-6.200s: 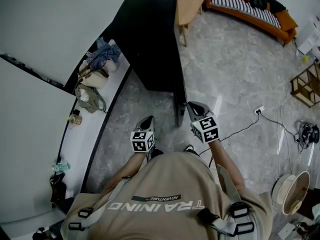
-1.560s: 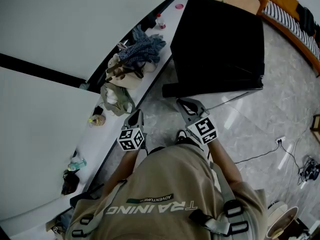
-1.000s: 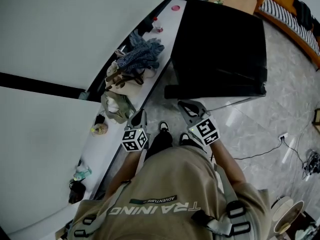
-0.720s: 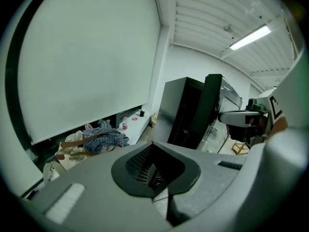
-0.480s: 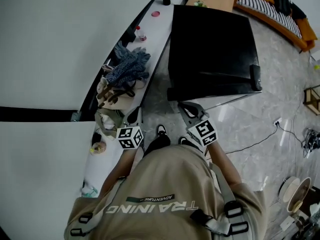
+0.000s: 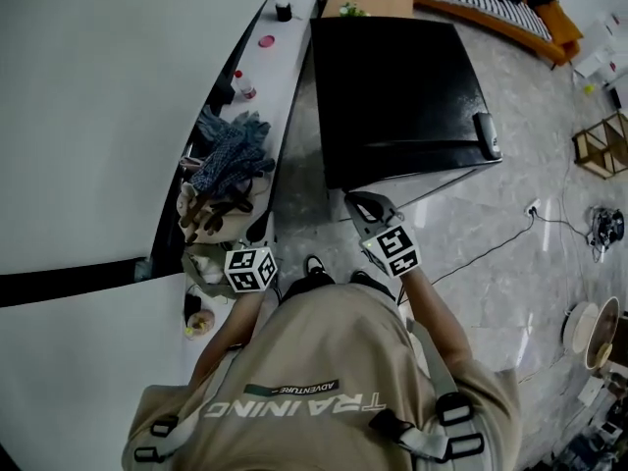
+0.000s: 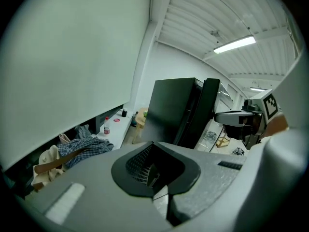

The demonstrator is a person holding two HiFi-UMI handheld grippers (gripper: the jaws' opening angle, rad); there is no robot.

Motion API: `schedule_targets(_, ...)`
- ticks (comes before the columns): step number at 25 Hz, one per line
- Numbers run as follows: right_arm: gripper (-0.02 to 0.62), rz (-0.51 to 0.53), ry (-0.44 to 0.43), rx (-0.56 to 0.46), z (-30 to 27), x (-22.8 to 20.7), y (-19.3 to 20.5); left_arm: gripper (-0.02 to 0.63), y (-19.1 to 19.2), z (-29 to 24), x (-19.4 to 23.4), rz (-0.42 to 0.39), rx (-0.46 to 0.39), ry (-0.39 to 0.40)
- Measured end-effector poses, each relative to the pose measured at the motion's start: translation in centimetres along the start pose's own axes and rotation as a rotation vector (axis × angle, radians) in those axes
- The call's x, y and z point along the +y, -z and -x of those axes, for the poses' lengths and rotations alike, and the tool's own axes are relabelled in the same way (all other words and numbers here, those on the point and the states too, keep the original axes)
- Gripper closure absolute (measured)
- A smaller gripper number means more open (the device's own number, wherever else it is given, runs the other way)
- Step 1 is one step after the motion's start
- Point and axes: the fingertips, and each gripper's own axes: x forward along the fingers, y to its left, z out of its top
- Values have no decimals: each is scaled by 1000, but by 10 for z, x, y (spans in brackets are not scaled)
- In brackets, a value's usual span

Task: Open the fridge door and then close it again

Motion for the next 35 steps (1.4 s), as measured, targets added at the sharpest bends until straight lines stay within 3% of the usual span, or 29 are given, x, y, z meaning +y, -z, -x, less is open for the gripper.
schedule_targets(15, 600, -56, 180, -6, -8, -13, -5, 606, -29, -39, 18, -91, 10, 149)
schedule_targets(35, 600, -84, 220, -40, -13, -21, -7, 606, -47, -65, 25, -133, -7, 180)
